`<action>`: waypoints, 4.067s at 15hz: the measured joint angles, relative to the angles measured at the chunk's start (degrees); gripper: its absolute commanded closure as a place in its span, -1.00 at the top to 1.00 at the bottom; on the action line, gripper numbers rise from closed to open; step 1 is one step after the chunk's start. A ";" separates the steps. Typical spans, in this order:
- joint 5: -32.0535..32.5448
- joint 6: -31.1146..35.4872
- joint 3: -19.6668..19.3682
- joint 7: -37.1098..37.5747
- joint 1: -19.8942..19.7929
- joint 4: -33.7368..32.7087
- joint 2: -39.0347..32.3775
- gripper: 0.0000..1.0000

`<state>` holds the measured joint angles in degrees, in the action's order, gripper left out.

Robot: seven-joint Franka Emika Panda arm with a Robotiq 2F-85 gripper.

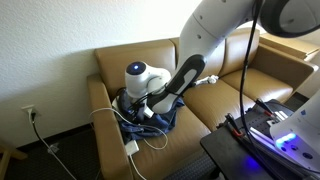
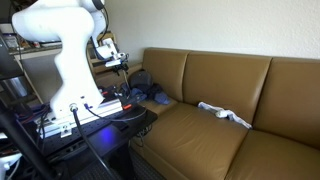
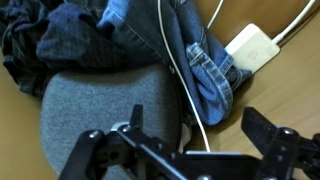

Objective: Move the cable to the center of the couch

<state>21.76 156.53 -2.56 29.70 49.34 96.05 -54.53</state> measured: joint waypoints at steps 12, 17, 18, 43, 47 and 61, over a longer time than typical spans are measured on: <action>-6.04 2.97 -8.07 4.28 8.61 -16.18 -11.62 1.00; -8.99 5.77 -15.99 11.53 13.42 -21.34 -18.12 1.00; -9.27 5.77 -17.44 12.77 14.22 -22.34 -19.15 1.00; -12.87 5.68 -19.29 20.43 10.22 -32.18 -26.15 -0.98; -13.84 7.00 -15.12 17.18 4.23 -27.78 -18.47 -0.98; -36.77 38.91 -8.98 17.48 -8.83 9.14 8.36 -0.98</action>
<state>-15.01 195.44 -11.54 47.18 40.51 105.19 -46.16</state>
